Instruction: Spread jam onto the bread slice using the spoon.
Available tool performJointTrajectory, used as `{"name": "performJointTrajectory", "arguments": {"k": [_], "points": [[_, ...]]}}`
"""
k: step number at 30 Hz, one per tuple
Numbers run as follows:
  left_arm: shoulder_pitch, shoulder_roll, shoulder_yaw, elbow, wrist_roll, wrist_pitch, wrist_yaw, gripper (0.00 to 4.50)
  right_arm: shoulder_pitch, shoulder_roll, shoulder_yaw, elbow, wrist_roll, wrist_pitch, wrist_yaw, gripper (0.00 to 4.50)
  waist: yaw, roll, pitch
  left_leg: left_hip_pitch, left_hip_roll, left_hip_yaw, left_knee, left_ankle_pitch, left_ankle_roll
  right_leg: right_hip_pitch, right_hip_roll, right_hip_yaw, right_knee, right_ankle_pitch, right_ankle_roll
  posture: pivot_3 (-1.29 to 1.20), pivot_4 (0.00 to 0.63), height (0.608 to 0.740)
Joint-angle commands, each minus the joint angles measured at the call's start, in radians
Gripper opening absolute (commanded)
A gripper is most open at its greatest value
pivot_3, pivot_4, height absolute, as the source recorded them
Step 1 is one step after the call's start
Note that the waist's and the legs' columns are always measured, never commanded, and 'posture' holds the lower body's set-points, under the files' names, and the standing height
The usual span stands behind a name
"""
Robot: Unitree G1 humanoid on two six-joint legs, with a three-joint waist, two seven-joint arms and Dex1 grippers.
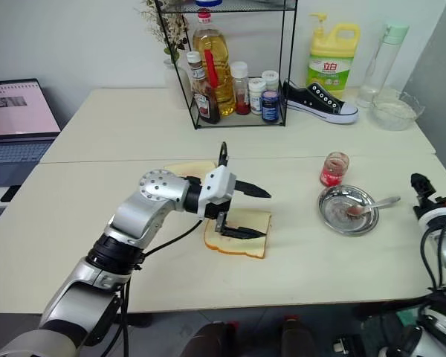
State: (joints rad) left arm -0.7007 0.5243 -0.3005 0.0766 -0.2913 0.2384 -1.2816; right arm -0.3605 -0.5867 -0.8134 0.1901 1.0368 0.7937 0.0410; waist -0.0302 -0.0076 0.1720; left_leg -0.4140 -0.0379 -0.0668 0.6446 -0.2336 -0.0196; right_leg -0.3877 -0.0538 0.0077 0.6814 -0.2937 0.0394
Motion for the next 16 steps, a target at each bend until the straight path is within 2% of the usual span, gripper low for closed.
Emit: {"name": "performJointTrajectory", "arguments": {"k": [1, 4, 6, 9, 12, 16], "points": [[0.009, 0.051, 0.063, -0.037, -0.019, 0.005, -0.016, 4.50, 0.012, -0.090, 0.056, -0.082, -0.032, 0.030, 0.077, 4.49, -0.001, 0.000, 0.000, 0.000, 0.000, 0.000, 0.000, 0.000, 0.000, 0.000, 0.000, 0.000, 0.000, 0.000, 0.000, 0.00, 0.150, 0.740], [0.026, 0.149, 0.127, -0.034, -0.044, 0.042, -0.050, 4.50, 0.065, -0.229, 0.206, -0.222, -0.070, 0.070, 0.288, 4.49, -0.006, 0.001, 0.000, 0.000, 0.000, 0.000, 0.000, 0.000, 0.000, -0.001, 0.000, 0.000, 0.000, 0.000, 0.000, 0.00, 0.150, 0.740], [0.024, 0.229, 0.170, -0.008, -0.045, 0.071, -0.067, 4.50, 0.137, -0.359, 0.318, -0.355, -0.100, 0.069, 0.504, 4.49, -0.005, 0.002, 0.001, 0.000, 0.001, 0.000, 0.000, 0.000, 0.000, -0.001, 0.001, 0.000, 0.000, 0.000, 0.000, 0.00, 0.150, 0.740], [0.021, 0.320, 0.209, 0.020, -0.040, 0.109, -0.085, 4.50, 0.192, -0.485, 0.401, -0.464, -0.112, 0.060, 0.718, 4.49, -0.005, 0.001, 0.001, 0.000, 0.002, -0.001, 0.000, -0.001, 0.001, -0.001, 0.002, -0.001, -0.001, 0.000, 0.000, 0.00, 0.150, 0.740], [0.035, 0.399, 0.261, 0.010, -0.051, 0.161, -0.088, 4.50, 0.201, -0.567, 0.472, -0.523, -0.144, 0.040, 0.861, 4.49, -0.001, -0.001, 0.003, 0.000, 0.001, -0.002, 0.001, -0.001, 0.001, 0.001, 0.001, -0.004, -0.001, 0.000, 0.001, 0.00, 0.150, 0.740], [0.104, 0.444, 0.304, -0.051, -0.072, 0.194, -0.083, 4.50, 0.201, -0.579, 0.536, -0.543, -0.199, 0.013, 0.926, 4.49, 0.003, -0.003, 0.004, -0.001, 0.001, -0.003, 0.001, -0.001, 0.001, 0.001, 0.000, -0.004, -0.002, 0.000, 0.001, 0.00, 0.150, 0.740]]}}
